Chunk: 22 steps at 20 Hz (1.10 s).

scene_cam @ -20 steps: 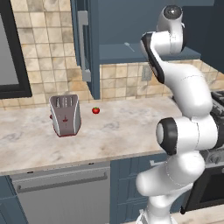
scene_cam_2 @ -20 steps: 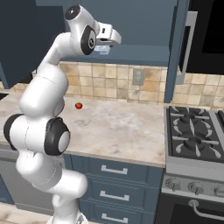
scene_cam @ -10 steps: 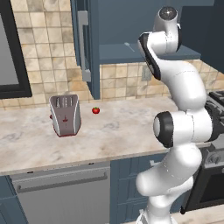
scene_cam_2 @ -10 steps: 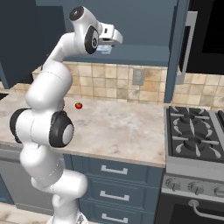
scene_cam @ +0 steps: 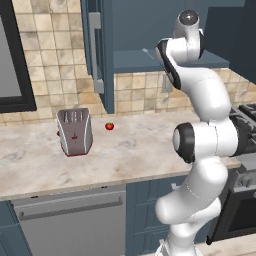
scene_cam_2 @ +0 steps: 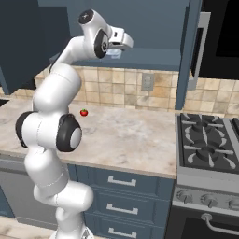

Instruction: Pick the cereal and yogurt from the counter and place them in the cabinets closest to them.

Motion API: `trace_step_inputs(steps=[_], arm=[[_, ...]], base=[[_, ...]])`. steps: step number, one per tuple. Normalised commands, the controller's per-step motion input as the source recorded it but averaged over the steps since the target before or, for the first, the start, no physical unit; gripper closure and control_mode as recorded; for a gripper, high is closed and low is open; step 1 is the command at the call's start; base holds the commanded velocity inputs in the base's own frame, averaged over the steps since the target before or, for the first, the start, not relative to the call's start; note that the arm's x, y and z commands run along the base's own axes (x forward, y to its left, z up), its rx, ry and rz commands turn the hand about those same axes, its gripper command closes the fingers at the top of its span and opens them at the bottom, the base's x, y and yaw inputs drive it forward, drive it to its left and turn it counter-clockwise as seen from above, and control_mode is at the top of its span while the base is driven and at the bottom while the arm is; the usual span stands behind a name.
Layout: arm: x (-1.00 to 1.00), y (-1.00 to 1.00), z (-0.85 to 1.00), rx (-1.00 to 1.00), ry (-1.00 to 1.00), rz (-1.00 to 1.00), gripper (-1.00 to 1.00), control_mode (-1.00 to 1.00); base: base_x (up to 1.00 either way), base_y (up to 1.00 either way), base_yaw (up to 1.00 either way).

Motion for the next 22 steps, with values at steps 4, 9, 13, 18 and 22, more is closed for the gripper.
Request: trace_step_inputs(steps=[4,9,13,18,22], arm=[[0.24,-0.05,-0.11,0.00,0.00,0.00,1.00,-1.00],[0.31,-0.07,-0.05,0.00,0.00,0.00,1.00,-1.00],[0.32,-0.06,-0.05,0.00,0.00,0.00,1.00,-1.00],[0.32,-0.07,-0.03,0.00,0.00,0.00,1.00,-1.00],[0.38,-0.07,0.00,0.00,0.00,0.00,1.00,-1.00]], base=[[0.00,0.00,0.00],[0.00,0.00,0.00],[0.00,0.00,0.00],[0.00,0.00,0.00],[0.00,0.00,0.00]])
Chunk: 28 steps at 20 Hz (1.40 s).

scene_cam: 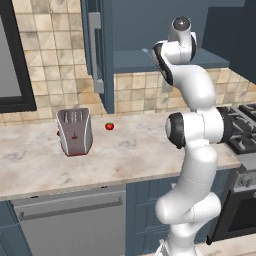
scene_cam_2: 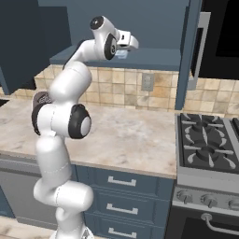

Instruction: Pick the cereal and yogurt from the counter and place them in the cabinets closest to them.

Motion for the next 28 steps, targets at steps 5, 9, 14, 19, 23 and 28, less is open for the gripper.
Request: trace_step_inputs(steps=[5,9,14,19,23,28], arm=[[0.35,-0.06,0.00,0.00,0.00,0.00,1.00,-1.00],[0.32,-0.05,0.00,0.00,0.00,0.00,1.00,-1.00],[0.29,-0.06,0.00,0.00,0.00,0.00,1.00,-1.00],[0.28,-0.07,-0.02,0.00,0.00,0.00,1.00,-1.00],[0.25,-0.06,-0.03,0.00,0.00,0.00,1.00,-1.00],[0.16,-0.01,-0.01,0.00,0.00,0.00,1.00,-1.00]], base=[[0.00,0.00,0.00],[0.00,0.00,0.00],[0.00,0.00,0.00],[0.00,0.00,0.00],[0.00,0.00,0.00],[0.00,0.00,0.00]])
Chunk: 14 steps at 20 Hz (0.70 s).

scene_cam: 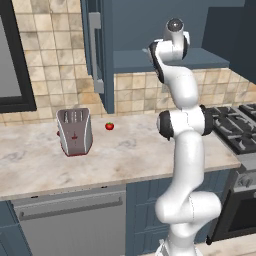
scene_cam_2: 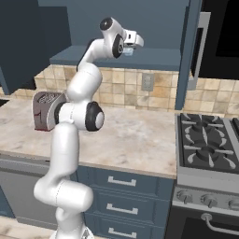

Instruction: Pick the cereal and yogurt from the counter and place them in the cabinets closest to them.

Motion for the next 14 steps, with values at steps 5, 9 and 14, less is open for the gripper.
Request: trace_step_inputs(steps=[5,9,14], arm=[[0.00,0.00,0.00,0.00,0.00,0.00,1.00,-1.00],[0.00,0.00,0.00,0.01,0.01,0.00,1.00,-1.00],[0.00,-0.01,0.00,0.04,0.06,0.00,1.00,-1.00]], base=[[0.00,0.00,0.00],[0.00,0.00,0.00],[0.00,0.00,0.00]])
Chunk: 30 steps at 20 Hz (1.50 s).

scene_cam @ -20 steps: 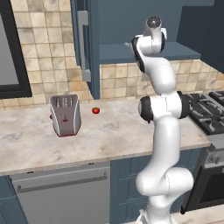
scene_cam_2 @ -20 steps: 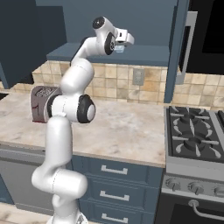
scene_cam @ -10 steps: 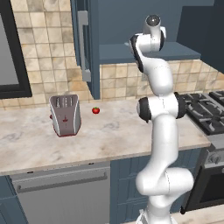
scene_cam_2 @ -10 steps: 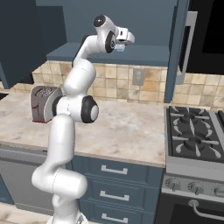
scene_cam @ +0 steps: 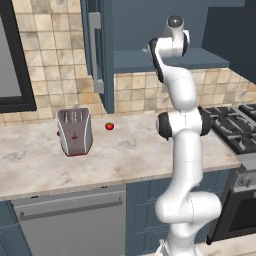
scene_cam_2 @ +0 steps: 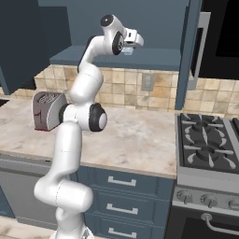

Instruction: Pick the cereal and yogurt from the counter and place them in the cabinets closest to them.

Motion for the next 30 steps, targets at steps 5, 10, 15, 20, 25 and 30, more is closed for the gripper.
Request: trace_step_inputs(steps=[5,10,15,20,25,30], arm=[[0.05,0.00,0.00,0.01,0.08,0.00,1.00,-1.00],[0.03,0.00,0.00,0.00,0.04,0.00,1.00,-1.00],[0.02,0.00,0.00,0.00,0.00,0.00,1.00,-1.00],[0.20,0.00,-0.03,0.00,0.00,0.00,1.00,-1.00],[0.13,0.00,0.00,0.00,0.01,0.00,1.00,-1.00],[0.00,0.00,0.00,0.00,0.00,0.00,-1.00,-1.00]], base=[[0.00,0.00,0.00],[0.00,0.00,0.00],[0.00,0.00,0.00],[0.00,0.00,0.00],[0.00,0.00,0.00],[0.00,0.00,0.00]])
